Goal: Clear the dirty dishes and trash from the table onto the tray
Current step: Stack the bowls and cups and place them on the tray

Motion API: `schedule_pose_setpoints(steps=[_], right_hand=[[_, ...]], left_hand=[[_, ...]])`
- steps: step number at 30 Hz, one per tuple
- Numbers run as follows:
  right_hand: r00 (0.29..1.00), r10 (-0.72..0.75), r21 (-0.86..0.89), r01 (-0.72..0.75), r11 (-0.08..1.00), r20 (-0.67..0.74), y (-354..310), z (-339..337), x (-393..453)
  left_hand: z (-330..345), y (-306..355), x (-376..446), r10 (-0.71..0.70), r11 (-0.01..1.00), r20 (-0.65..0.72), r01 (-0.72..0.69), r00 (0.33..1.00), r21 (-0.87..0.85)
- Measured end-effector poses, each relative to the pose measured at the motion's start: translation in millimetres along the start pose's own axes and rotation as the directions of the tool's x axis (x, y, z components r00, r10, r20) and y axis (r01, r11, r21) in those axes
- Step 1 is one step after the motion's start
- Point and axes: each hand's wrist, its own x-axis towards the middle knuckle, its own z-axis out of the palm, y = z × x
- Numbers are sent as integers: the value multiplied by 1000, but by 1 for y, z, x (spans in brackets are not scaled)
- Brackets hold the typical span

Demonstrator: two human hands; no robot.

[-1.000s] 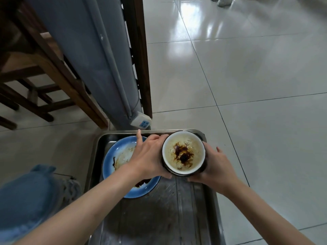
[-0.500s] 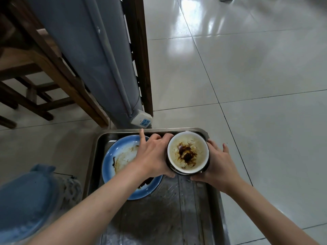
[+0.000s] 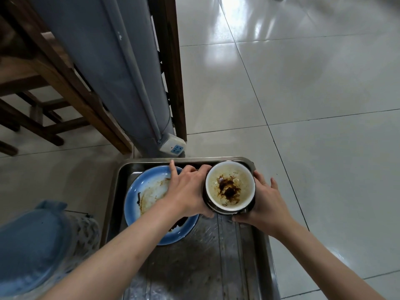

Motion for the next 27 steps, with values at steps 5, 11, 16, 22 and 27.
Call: schedule_pose_setpoints(steps=[5,11,16,22,27], right_hand=[[1000,-13,-10,13,1000,4,0,-2,-1],[1000,-10,-13,11,1000,25,-2,-2,0],[999,7,17,-7,1000,38,-3,-1,-1],[999,23,51,-25,998,35,-6,-2,-5],[1000,12,89,-11,996,-19,-8,-7,-18]], left_hand=[[0,0,0,2,1000,7,-2,1000,15],[-1,1,0,9,1000,21,-9,1000,28],[-2,2,0,2,999,30,-3,1000,37],[-5,4,-4,11,1000,34,-12,999,28],[-8,1,-10,13,999,40,-15,999,51]])
